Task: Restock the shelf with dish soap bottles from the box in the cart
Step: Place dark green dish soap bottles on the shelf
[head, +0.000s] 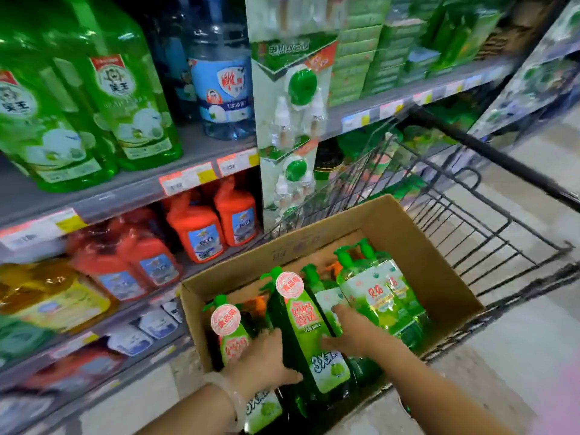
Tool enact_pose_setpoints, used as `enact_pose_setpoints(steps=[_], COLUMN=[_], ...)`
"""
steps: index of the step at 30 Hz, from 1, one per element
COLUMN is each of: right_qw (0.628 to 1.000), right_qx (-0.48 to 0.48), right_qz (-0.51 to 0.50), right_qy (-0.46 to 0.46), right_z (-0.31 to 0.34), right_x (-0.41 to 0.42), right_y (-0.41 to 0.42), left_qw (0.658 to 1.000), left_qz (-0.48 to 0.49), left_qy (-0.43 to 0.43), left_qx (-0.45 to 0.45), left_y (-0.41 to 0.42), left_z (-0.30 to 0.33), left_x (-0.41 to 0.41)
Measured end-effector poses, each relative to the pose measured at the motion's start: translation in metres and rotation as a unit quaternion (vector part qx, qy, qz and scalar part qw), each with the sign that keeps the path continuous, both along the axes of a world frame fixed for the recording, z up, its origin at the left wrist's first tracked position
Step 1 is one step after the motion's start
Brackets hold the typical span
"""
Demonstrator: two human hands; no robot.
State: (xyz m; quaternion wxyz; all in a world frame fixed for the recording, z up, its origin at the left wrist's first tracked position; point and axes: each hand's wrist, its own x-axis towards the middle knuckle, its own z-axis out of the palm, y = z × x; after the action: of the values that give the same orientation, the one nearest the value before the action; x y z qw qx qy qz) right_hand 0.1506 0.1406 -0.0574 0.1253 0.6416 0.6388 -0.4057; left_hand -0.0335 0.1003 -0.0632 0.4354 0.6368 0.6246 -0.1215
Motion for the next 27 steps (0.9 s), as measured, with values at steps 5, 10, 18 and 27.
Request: enact_pose_setpoints(steps=[5, 10, 18, 27], right_qw=[0.977, 0.93, 0.925, 0.926], right_qx=[-0.14, -0.256, -0.229, -0.094], right_qz=[-0.082, -0.155, -0.198, -0.18], right_qy=[0.14, 0.214, 0.23, 0.317], right_z=[-0.032, -0.047, -0.033, 0.05], right_x=[0.012, 0.018, -0.001, -0.049], right_y=[0.012, 0.019, 0.018, 0.013], left_qw=[0.967, 0.889, 0.862, 0.839], left_qz=[0.179, 0.359, 0.417, 0.413], left_qy=[-0.158, -0.222, -0.253, -0.351], left_qx=[-0.094, -0.177, -0.138, 0.041], left_y=[0.001, -0.004, -0.008, -0.017], left_z=[-0.01, -0.029, -0.024, 0.044], left_x=[0.015, 0.024, 0.019, -0.034])
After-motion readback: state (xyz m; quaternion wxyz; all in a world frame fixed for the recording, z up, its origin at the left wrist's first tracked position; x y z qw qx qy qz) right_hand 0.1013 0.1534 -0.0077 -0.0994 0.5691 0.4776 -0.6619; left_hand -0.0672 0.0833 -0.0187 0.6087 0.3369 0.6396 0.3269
